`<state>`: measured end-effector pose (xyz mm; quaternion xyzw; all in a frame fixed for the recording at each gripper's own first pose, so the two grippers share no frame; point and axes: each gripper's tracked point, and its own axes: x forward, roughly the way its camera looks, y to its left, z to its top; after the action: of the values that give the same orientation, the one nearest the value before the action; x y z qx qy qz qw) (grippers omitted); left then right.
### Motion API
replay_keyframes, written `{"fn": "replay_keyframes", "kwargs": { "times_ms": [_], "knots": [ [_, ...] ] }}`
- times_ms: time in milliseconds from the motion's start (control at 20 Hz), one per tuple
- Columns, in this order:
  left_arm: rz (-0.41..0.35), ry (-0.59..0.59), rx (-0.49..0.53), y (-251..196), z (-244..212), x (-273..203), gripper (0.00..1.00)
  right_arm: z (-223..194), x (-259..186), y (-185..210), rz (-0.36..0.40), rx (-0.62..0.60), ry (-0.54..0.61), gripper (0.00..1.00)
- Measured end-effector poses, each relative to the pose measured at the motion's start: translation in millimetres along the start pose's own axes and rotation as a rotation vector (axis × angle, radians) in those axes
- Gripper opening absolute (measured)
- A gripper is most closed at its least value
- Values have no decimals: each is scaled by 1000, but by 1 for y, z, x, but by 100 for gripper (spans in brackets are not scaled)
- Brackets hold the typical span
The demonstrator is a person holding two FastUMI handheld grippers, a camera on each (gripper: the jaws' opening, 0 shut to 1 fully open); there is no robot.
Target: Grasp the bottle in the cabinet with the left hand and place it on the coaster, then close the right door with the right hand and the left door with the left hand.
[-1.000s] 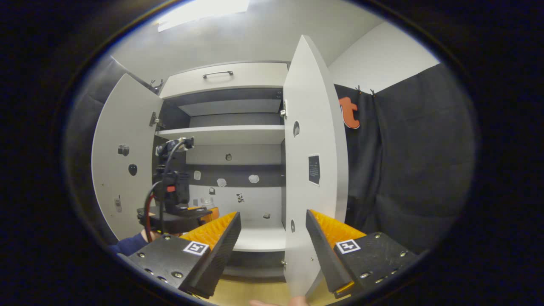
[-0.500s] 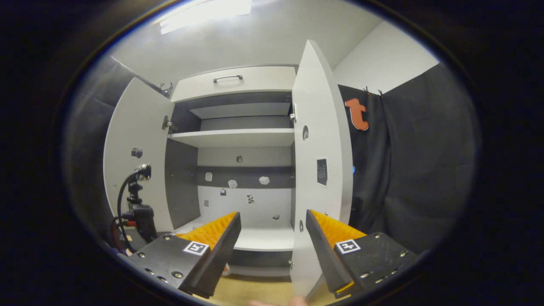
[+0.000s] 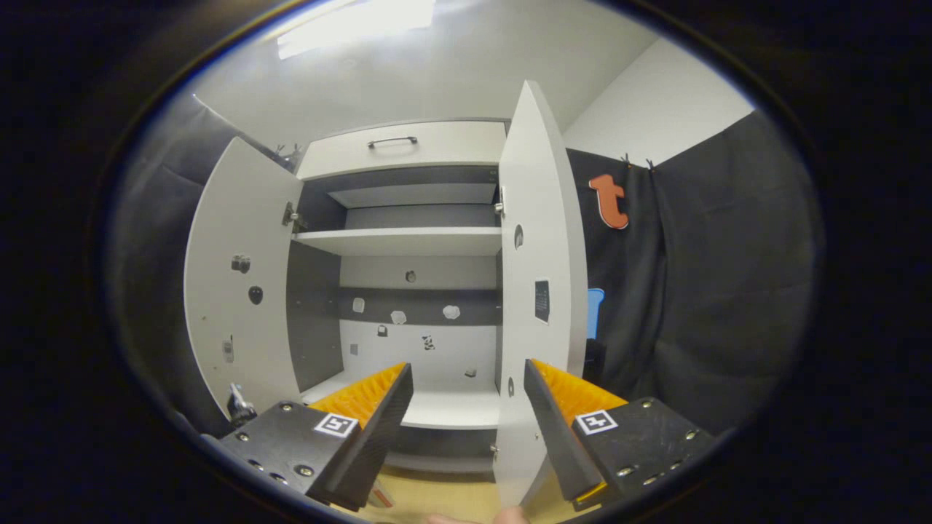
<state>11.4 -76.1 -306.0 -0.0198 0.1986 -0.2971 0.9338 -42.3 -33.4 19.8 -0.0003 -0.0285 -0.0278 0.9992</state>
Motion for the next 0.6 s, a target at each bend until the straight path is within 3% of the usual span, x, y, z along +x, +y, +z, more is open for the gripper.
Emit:
{"fn": "replay_keyframes", "kwargs": {
  "times_ms": [600],
  "knots": [
    [-18, 146, 21, -4, -112, -4, 49, 15, -4, -18, -41, -6, -31, 93]
  ]
}}
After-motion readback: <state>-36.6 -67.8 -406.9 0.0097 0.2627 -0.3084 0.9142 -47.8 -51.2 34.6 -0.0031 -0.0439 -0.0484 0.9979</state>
